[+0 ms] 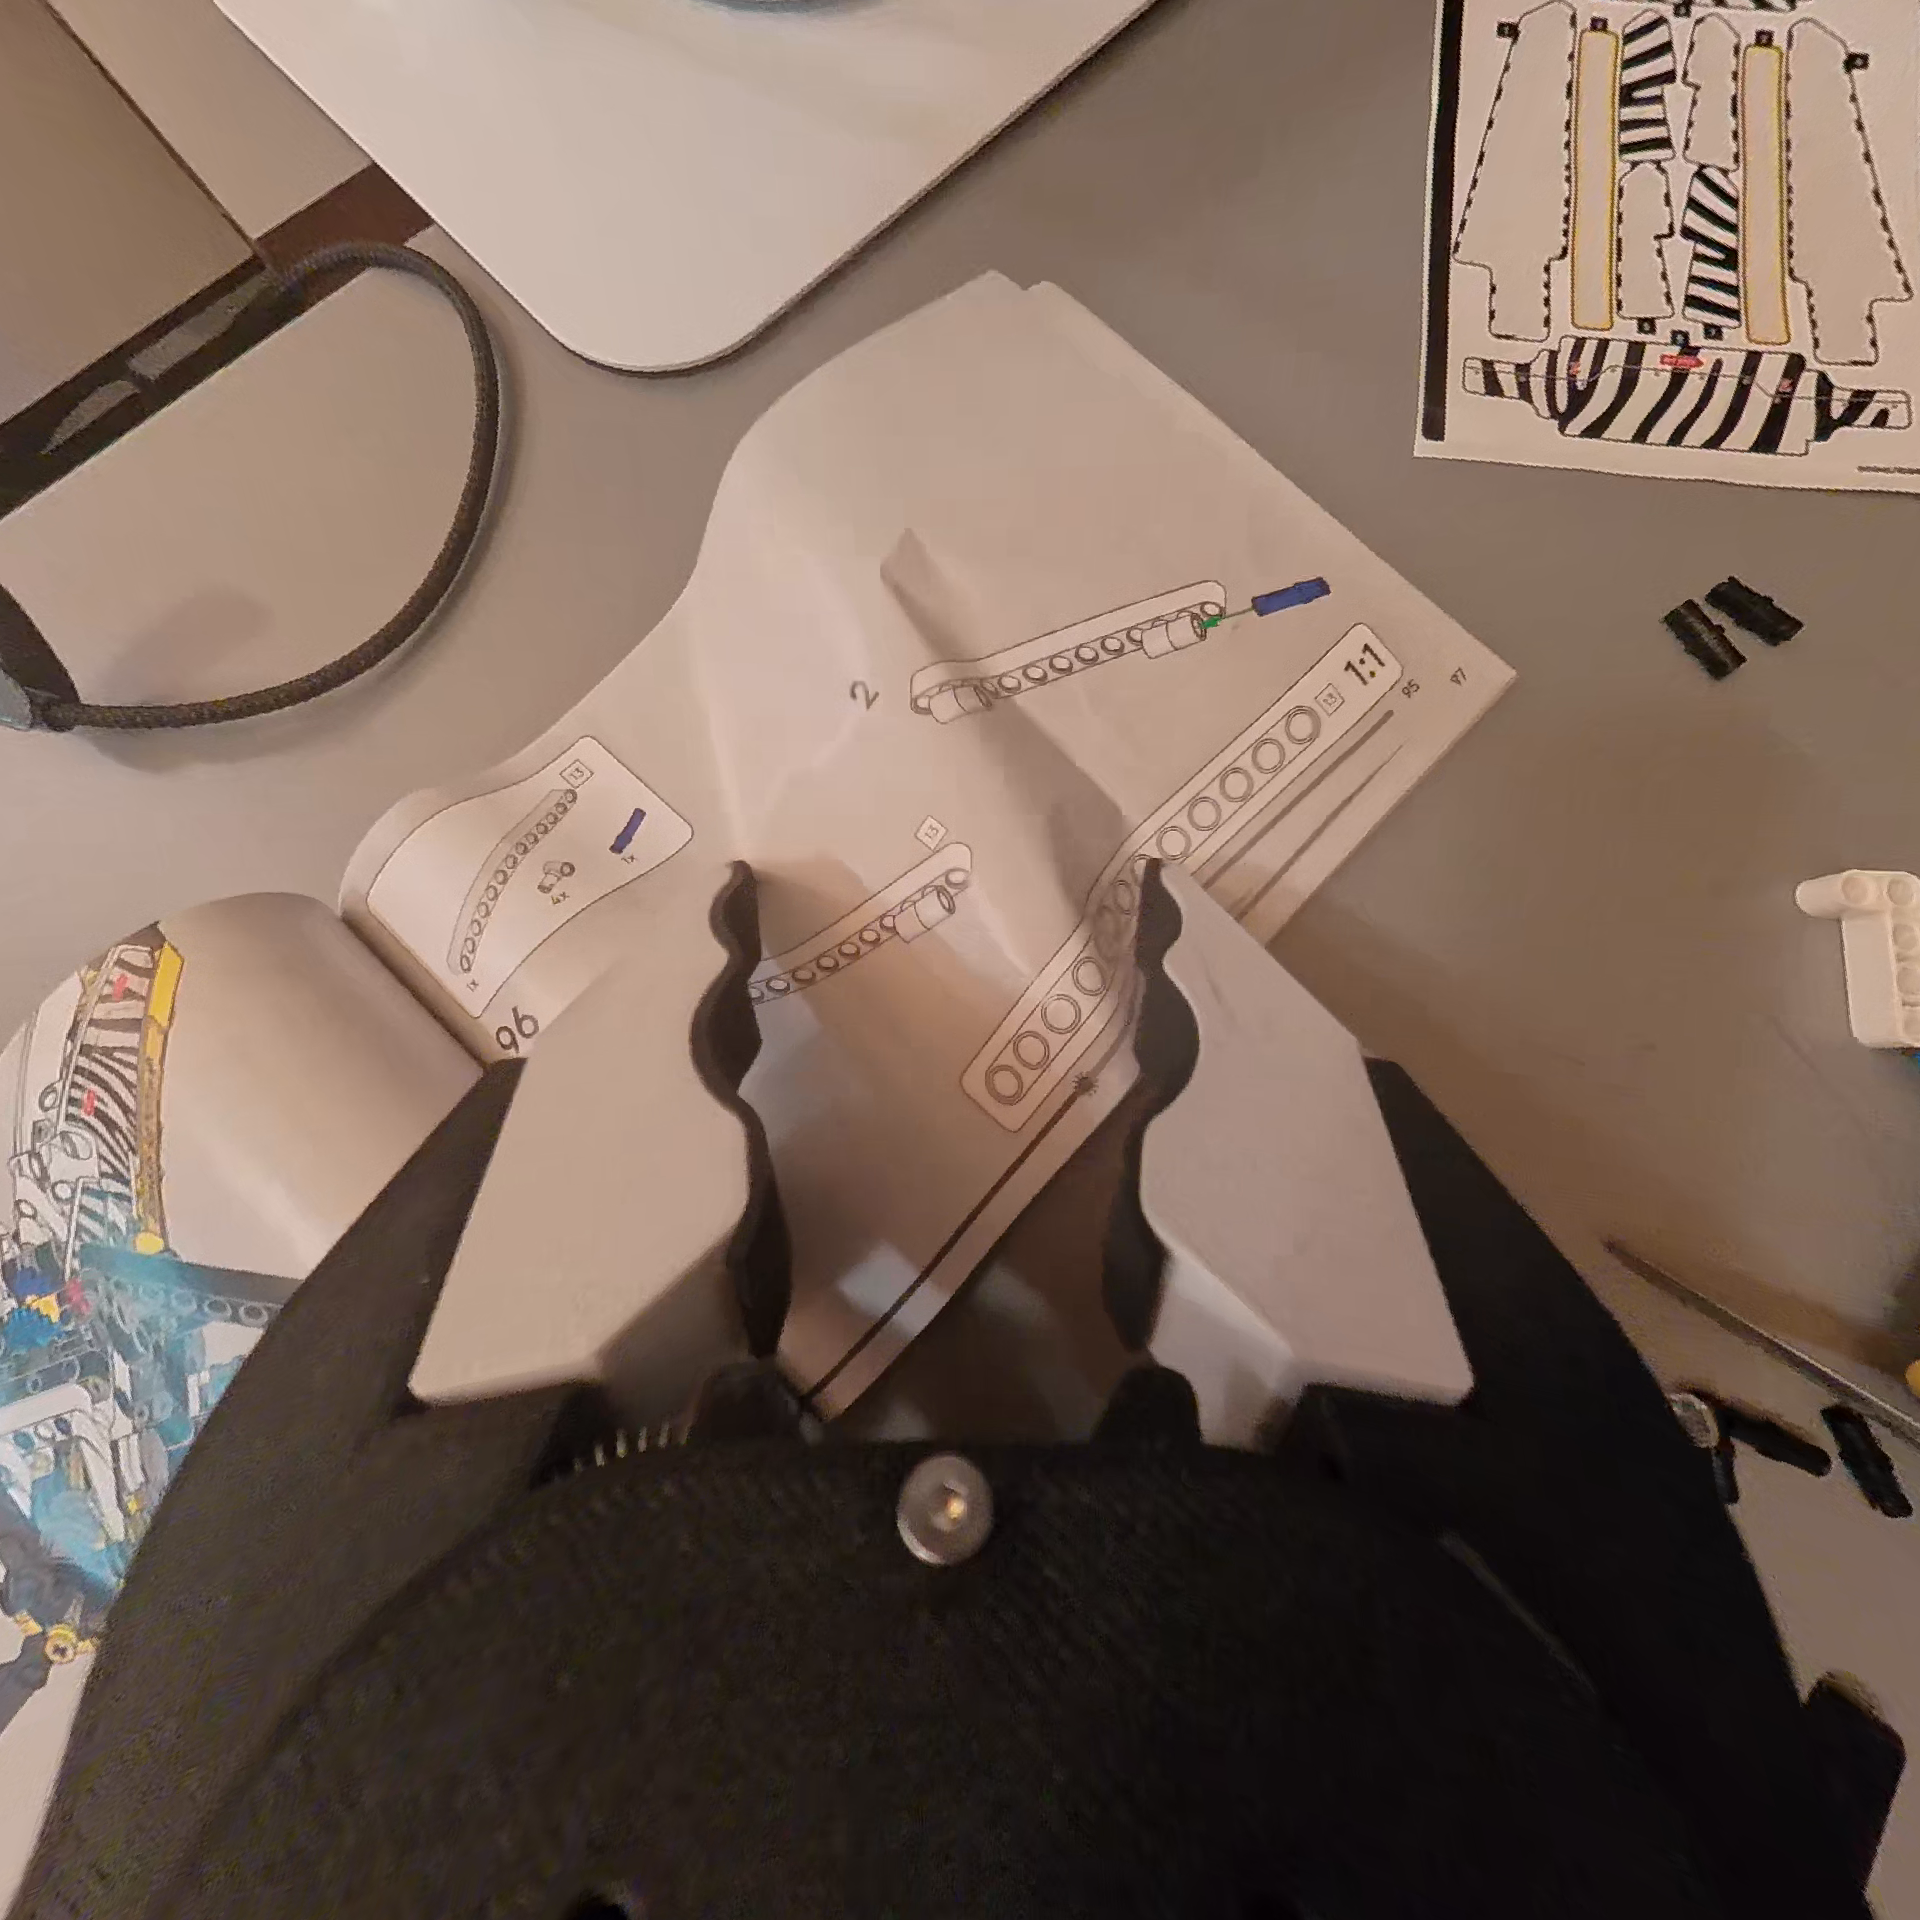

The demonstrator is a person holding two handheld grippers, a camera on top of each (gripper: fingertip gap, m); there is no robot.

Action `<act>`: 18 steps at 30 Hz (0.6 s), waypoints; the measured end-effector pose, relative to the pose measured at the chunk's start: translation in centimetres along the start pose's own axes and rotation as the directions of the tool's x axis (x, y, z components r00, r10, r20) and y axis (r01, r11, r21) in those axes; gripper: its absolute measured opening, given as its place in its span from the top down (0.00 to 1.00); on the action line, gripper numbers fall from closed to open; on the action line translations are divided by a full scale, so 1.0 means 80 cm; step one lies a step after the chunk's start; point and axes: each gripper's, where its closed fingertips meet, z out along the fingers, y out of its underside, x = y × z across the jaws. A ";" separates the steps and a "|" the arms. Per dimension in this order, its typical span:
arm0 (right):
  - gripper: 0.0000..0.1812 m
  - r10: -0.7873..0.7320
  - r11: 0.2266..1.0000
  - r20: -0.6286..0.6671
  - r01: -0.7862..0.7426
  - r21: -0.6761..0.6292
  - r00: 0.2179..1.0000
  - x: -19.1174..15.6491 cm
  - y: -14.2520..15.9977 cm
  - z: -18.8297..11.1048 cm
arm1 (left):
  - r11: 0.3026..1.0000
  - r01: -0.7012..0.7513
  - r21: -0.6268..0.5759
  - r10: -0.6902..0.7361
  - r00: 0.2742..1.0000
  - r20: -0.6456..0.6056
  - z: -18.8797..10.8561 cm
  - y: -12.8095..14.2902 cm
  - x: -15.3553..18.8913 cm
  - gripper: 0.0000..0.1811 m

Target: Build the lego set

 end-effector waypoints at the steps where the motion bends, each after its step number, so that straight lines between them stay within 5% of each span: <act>1: 1.00 0.000 1.000 0.000 0.000 0.000 1.000 0.000 0.000 0.000 | 1.000 0.004 0.002 -0.004 1.000 0.000 -0.001 0.000 -0.002 0.62; 13: 1.00 0.001 1.000 0.002 -0.001 -0.003 1.000 0.000 0.000 0.000 | 0.994 0.087 0.065 -0.084 0.995 -0.059 -0.015 -0.009 -0.017 0.85; 18: 1.00 0.004 1.000 0.001 -0.004 -0.007 1.000 0.000 0.001 0.001 | 0.991 0.113 0.074 -0.107 0.991 -0.082 -0.021 -0.010 -0.020 0.86</act>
